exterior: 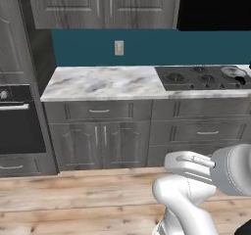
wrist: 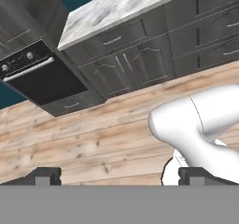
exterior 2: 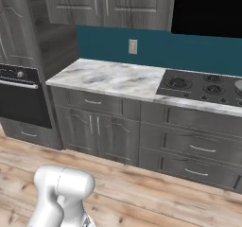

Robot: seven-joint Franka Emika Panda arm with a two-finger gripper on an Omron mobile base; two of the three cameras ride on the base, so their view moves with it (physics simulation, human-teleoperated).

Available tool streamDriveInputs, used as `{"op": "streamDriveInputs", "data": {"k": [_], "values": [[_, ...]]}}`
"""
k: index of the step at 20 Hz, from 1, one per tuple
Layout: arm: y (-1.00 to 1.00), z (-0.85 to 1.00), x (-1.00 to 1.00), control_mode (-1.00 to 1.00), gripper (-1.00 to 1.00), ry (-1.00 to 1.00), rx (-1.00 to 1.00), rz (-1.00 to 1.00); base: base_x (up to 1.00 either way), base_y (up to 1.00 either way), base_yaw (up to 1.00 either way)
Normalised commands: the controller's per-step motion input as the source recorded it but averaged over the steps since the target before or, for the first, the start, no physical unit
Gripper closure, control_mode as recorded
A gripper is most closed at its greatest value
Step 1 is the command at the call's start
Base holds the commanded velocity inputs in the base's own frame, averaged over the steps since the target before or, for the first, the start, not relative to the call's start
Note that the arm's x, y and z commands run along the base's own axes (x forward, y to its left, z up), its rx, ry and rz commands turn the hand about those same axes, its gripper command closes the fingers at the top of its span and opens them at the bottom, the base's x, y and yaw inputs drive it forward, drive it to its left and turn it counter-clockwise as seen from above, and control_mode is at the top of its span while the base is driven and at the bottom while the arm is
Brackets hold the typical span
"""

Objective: Move the pot and pan from the stove into the sink.

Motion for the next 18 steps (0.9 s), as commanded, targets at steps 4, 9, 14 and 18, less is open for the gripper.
{"op": "streamDriveInputs", "data": {"k": [4, 9, 14, 18], "values": [[0.0, 0.0, 0.0, 1.0, -1.0, 0.0, 0.0, 0.0, 0.0, 0.0, 0.0], [0.0, 0.0, 0.0, 1.0, -1.0, 0.0, 0.0, 0.0, 0.02, 0.0, 0.0], [0.0, 0.0, 0.0, 1.0, -1.0, 0.0, 0.0, 0.0, 0.38, 0.11, -0.01], [0.0, 0.0, 0.0, 1.0, -1.0, 0.0, 0.0, 0.0, 0.85, 0.24, -0.02]]}}
